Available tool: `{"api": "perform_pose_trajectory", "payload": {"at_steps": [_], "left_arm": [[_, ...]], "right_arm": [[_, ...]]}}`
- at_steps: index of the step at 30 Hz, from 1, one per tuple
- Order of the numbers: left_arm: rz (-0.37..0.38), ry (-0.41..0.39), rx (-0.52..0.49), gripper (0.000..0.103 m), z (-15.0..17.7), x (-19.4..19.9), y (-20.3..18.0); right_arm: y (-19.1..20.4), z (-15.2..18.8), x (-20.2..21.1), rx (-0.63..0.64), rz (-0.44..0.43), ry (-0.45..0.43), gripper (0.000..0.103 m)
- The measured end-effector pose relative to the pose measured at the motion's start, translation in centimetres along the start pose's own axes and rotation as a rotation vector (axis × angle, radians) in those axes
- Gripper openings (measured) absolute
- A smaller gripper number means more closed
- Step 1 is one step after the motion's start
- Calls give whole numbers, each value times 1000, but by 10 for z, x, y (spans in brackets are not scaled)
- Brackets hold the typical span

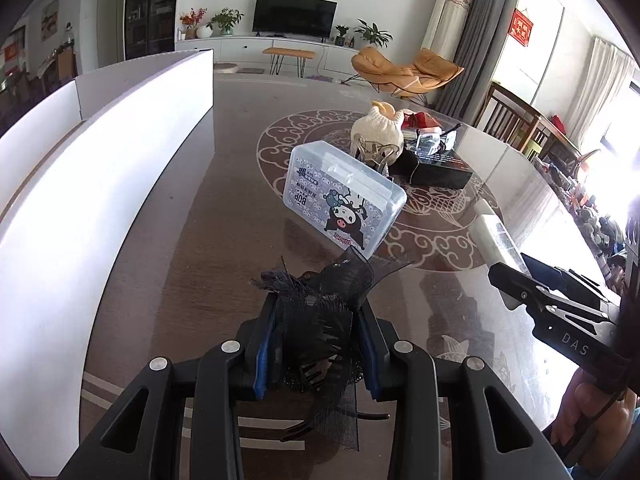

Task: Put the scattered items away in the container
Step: 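Carry the accessory and bottle over the white cardboard box with both tools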

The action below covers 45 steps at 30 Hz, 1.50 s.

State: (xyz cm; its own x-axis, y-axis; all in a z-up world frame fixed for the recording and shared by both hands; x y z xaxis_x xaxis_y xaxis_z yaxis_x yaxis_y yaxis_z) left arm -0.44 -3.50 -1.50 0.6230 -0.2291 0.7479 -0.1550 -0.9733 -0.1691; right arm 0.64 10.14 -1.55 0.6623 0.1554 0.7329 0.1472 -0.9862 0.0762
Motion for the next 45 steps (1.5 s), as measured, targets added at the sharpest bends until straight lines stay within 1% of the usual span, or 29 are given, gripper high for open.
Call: {"api": "perform_pose_trajectory", "payload": {"at_steps": [3,9,14,19,24,27,30,33,35,38,42,45], "left_arm": [[1,-25,12,35,-8,11,4],[3,-48,26,36,-6,30,11],[-19,-75,28,35,-11,44,16],[-48,-92,30,35,-14,50,24],[-61,-98,25,35,-14,52,26],[-55,-98,24,35,-14,52,25],[-33,-99,37,35,-17,54,25],[-15,-128,63,35,-25,66,30],[-23,-162,79,35,-34,79,39],[-42,-215,121,35,-46,101,63],[-80,-267,199,35,-56,123,109],[-130,-301,254,36,-59,136,150]], "right_arm": [[16,-4,2,43,-22,-5,52],[42,-4,5,88,-66,-7,52],[61,-19,16,133,-85,-48,52],[69,-27,19,152,-92,-65,52],[70,-25,18,151,-91,-58,52],[69,-24,19,148,-91,-57,52],[70,-27,20,151,-95,-62,52],[77,-37,21,166,-111,-69,52],[87,-48,23,190,-123,-82,52],[107,-73,26,230,-147,-109,52],[146,-113,29,276,-198,-150,52],[189,-141,31,313,-264,-176,52]]}}
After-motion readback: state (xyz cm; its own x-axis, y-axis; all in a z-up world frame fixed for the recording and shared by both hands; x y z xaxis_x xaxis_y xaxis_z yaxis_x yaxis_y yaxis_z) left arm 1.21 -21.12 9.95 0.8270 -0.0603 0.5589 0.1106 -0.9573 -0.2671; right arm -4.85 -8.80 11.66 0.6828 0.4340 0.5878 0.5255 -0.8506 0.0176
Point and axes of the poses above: each gripper's, at about its wrist camera, not at the fingertips, and x roughly against the way its jaws point, y to its left, z to its underside, the point moved 4 cm from there along -x, roughly the way its jaws point, and after that the axes turned 1 degree about -x, right-handed, at the moved point
